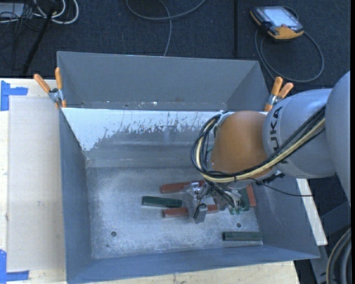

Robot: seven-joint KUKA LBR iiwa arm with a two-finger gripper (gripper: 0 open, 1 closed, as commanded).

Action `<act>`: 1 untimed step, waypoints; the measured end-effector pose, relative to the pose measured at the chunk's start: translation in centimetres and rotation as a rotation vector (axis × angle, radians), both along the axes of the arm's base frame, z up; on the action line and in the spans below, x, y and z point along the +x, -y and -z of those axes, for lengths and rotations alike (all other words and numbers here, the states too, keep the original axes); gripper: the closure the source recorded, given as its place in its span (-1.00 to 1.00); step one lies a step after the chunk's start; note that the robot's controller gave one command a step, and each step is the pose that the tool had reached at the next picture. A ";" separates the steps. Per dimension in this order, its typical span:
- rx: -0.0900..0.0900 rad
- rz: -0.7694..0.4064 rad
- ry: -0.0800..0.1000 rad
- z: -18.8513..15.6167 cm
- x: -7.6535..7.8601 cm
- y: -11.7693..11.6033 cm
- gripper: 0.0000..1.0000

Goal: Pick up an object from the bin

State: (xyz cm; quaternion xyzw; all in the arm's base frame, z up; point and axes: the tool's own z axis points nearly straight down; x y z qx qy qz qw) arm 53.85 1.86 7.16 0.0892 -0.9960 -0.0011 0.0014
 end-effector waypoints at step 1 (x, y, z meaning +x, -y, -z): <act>-0.001 0.002 0.001 0.2 -0.1 0.1 -1.00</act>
Offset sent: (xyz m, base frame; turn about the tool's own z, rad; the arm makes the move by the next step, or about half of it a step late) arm 0.0000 0.0000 0.0000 0.0000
